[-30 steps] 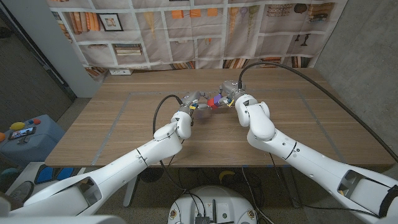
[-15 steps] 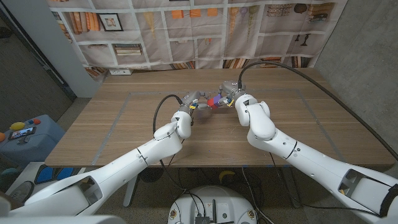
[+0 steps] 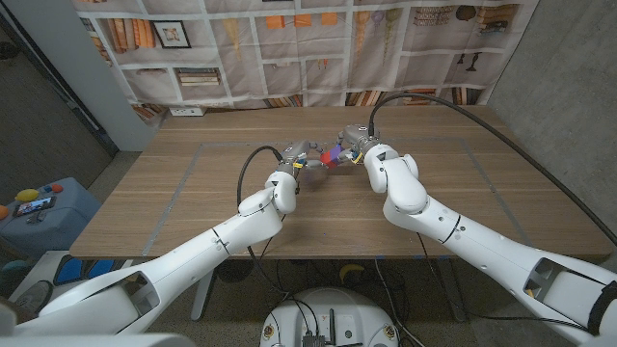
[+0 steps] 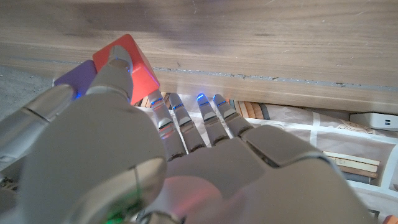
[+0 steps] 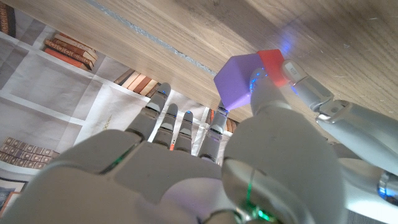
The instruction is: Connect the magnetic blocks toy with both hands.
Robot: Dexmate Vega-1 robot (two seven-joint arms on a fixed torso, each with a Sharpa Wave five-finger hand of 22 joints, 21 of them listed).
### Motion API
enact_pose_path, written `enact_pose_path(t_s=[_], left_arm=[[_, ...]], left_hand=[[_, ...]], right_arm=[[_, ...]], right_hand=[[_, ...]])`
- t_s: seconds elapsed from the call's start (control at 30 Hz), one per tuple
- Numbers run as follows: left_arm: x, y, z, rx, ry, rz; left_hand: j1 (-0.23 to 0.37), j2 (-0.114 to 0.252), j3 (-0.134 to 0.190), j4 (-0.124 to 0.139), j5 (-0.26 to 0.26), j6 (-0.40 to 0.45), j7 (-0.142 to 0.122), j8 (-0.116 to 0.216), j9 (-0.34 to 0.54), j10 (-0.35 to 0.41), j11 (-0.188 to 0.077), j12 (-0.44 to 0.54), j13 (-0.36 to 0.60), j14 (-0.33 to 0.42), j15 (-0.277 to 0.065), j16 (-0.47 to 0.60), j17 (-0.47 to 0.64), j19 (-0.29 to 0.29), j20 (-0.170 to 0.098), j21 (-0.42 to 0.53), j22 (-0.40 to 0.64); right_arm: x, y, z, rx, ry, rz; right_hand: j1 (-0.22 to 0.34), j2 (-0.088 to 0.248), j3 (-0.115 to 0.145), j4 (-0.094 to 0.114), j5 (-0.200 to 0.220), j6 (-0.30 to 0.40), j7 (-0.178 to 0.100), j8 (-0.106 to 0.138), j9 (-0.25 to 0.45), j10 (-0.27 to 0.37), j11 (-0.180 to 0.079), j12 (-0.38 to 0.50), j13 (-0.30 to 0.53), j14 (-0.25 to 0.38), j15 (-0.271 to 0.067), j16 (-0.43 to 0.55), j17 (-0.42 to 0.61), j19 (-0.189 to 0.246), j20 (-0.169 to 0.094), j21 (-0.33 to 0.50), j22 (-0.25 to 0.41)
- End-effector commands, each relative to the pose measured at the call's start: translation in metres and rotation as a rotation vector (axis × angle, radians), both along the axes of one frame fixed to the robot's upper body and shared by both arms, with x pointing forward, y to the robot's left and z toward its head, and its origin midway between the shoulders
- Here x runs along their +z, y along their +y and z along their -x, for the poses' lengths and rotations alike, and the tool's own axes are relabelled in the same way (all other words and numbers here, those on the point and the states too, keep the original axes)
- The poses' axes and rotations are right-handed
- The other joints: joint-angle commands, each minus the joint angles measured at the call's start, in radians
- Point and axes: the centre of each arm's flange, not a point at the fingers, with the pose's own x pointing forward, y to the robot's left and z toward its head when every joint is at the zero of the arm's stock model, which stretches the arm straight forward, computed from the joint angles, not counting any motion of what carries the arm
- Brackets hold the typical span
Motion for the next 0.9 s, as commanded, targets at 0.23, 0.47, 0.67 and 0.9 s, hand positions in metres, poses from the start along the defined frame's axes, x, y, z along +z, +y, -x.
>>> enact_pose_path(t_s=[0.23,0.47,0.67,0.9], left_arm=[[0.0014,-0.0013,-0.0044,-0.004,0.004,-0.003],[0.0004,-0.0012,-0.0051,-0.004,0.005,0.0],[0.0002,-0.0009,-0.0051,-0.001,0.005,0.001],[0.0005,0.0,-0.0044,0.001,0.003,-0.001]], left_hand=[[-0.023,0.037,0.01,0.005,0.007,0.13,-0.008,0.028,0.033,-0.003,-0.001,0.006,-0.001,-0.001,-0.096,0.008,0.001,-0.003,-0.002,0.005,0.002],[-0.023,0.038,0.011,0.005,0.007,0.131,-0.007,0.029,0.034,-0.004,0.003,0.006,-0.001,0.0,-0.096,0.008,0.001,-0.003,-0.002,0.006,0.002],[-0.023,0.038,0.011,0.005,0.007,0.133,-0.008,0.03,0.034,-0.003,-0.001,0.006,-0.001,0.001,-0.097,0.008,0.001,-0.002,-0.003,0.006,0.002],[-0.023,0.038,0.011,0.004,0.007,0.131,-0.007,0.03,0.034,-0.005,0.002,0.006,-0.001,0.001,-0.095,0.008,0.001,-0.003,-0.002,0.006,0.002]], right_arm=[[0.0012,-0.0019,-0.0009,-0.003,0.036,0.004],[0.0024,-0.0019,-0.0014,-0.009,0.047,0.004],[0.0033,-0.0018,-0.001,-0.006,0.053,0.003],[0.0044,-0.0021,0.0001,-0.006,0.077,0.013]], right_hand=[[-0.005,-0.029,-0.016,0.002,-0.004,-0.113,-0.001,-0.052,-0.011,-0.047,0.009,-0.008,0.007,-0.021,0.012,-0.011,0.006,-0.016,0.012,-0.003,0.003],[-0.011,-0.035,-0.025,0.004,-0.007,-0.172,0.002,-0.078,-0.014,-0.073,0.021,-0.011,0.01,-0.035,0.021,-0.019,0.008,-0.031,0.021,-0.005,0.003],[-0.02,-0.043,-0.033,0.005,-0.009,-0.235,0.019,-0.105,-0.016,-0.102,0.032,-0.013,0.012,-0.05,0.032,-0.027,0.01,-0.043,0.03,-0.004,0.003],[-0.036,-0.051,-0.043,0.01,-0.009,-0.29,0.032,-0.13,-0.017,-0.132,0.047,-0.016,0.014,-0.071,0.048,-0.038,0.01,-0.061,0.043,-0.007,0.003]])
